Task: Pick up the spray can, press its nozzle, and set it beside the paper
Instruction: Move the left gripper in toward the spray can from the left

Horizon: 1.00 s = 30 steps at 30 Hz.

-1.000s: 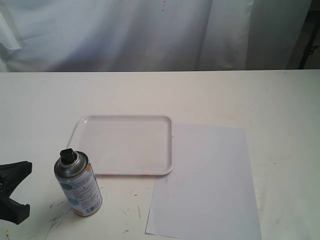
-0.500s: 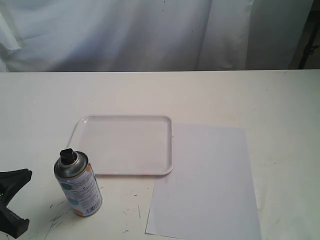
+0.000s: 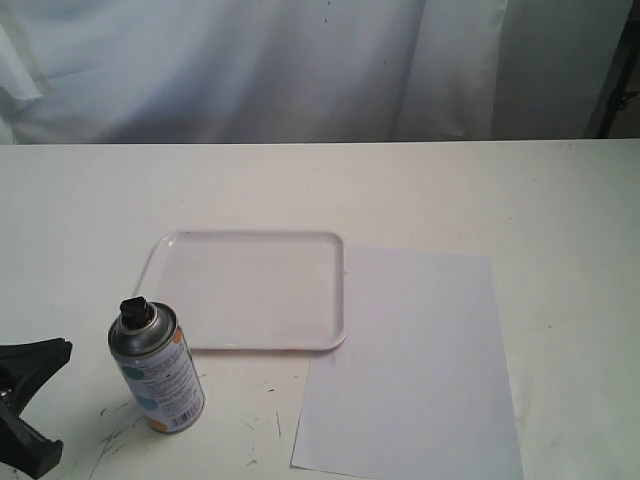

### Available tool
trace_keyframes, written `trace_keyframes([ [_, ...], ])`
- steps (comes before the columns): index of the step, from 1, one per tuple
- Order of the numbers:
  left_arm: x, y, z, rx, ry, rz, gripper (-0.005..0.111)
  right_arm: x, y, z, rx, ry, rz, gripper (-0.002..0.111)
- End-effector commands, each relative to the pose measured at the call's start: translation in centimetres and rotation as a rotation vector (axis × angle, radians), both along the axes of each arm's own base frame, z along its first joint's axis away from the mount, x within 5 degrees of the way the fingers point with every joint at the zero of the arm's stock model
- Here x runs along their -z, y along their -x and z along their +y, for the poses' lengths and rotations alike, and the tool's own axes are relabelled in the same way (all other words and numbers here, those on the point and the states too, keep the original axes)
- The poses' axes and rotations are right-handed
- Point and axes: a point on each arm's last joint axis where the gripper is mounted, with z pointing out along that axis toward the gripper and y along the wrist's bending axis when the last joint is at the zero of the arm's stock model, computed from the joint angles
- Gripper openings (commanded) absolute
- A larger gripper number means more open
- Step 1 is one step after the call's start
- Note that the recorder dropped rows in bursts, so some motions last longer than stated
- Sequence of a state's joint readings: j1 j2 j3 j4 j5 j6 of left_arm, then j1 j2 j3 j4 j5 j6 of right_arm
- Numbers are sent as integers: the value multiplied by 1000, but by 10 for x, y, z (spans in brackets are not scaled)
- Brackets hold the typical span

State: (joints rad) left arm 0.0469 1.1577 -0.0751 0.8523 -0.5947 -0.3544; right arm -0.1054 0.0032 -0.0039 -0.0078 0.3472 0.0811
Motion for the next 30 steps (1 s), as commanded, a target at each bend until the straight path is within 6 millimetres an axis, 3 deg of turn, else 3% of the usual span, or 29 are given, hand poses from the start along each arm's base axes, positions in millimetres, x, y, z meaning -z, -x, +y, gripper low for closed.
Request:
trace_keyframes([
  [1,1,1,-1,-6,23,12,0,1,0,0,-6,0,0,0],
  [4,1,0,0,-73,113,52,3,1,0,0,-6,0,0,0],
  [6,1,0,0,-100,145,63,11,1,0,0,-6,0,0,0],
  [10,-1,-2,3,-182,230,83,34,1,0,0,-6,0,0,0],
  [16,-3,-5,7,-295,324,86,91,1,0,0,-6,0,0,0],
  [18,-3,-6,9,-324,345,83,98,1,0,0,-6,0,0,0],
  [30,-4,-5,8,-252,249,42,101,1,0,0,-6,0,0,0],
])
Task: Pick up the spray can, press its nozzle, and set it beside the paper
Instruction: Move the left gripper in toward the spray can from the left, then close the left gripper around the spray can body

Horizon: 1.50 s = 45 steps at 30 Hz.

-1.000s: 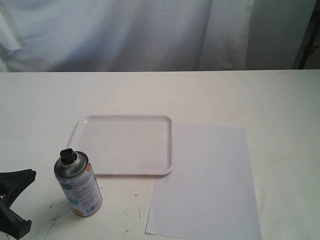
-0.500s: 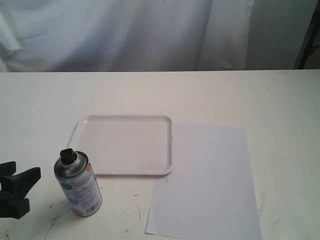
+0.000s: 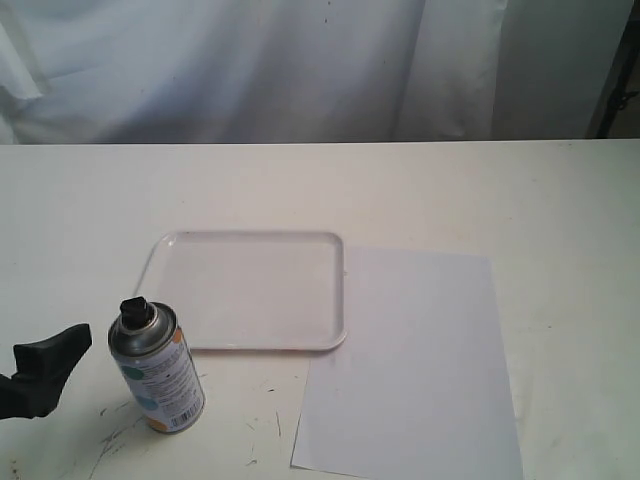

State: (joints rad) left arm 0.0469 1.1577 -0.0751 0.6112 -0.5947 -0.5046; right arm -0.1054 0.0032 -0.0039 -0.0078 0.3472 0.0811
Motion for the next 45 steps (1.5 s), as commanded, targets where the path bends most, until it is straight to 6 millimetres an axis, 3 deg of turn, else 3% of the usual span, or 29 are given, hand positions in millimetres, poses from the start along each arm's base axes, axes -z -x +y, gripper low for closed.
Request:
trace_keyframes([
  [1,1,2,-3,39,-17,-4,101,1,0,0,-6,0,0,0],
  [7,1,12,-23,397,-153,-79,101,1,0,0,-6,0,0,0],
  [20,3,13,-24,419,-152,-73,101,1,0,0,-6,0,0,0],
  [28,21,-2,-29,496,-91,7,101,1,0,0,-6,0,0,0],
  [39,44,-12,-38,614,-41,-106,101,1,0,0,-6,0,0,0],
  [45,50,-19,-36,540,-7,-123,101,1,0,0,-6,0,0,0],
])
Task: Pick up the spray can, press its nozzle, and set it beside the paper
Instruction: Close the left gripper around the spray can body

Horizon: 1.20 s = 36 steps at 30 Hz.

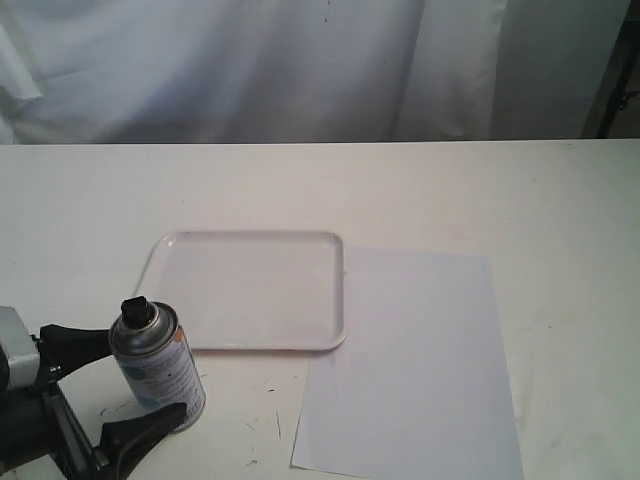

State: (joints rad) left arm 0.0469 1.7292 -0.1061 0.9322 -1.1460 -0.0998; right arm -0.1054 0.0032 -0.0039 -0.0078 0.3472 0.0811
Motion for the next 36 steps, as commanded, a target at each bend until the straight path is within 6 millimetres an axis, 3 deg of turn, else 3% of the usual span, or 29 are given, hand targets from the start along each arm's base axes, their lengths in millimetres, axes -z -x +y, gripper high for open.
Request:
trace_keyframes([
  [1,3,-6,1,-43,29,-24,101,1,0,0,-6,0,0,0],
  [10,14,-29,-6,98,44,-22,101,1,0,0,-6,0,0,0],
  [15,24,-27,-6,117,39,7,101,1,0,0,-6,0,0,0],
  [21,24,-20,-11,220,44,9,101,1,0,0,-6,0,0,0],
  [36,24,-18,-12,249,42,4,101,1,0,0,-6,0,0,0],
])
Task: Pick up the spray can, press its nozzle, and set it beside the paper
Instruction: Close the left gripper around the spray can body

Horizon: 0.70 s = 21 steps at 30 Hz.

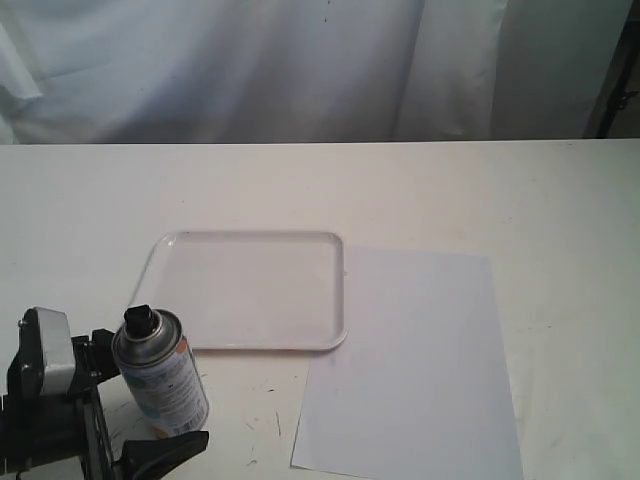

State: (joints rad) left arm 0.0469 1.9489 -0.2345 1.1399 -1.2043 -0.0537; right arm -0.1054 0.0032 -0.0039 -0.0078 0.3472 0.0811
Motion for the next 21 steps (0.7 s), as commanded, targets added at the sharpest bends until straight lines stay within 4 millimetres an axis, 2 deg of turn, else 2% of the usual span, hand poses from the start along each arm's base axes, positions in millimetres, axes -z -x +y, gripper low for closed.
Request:
trace_keyframes([
  [1,-2,0,-2,26,12,-20,101,1,0,0,-6,0,0,0],
  [6,-2,0,-2,26,12,-20,101,1,0,0,-6,0,0,0],
  [11,-1,-7,2,-66,6,-20,101,1,0,0,-6,0,0,0],
  [21,-7,-34,4,-115,48,-35,101,1,0,0,-6,0,0,0],
])
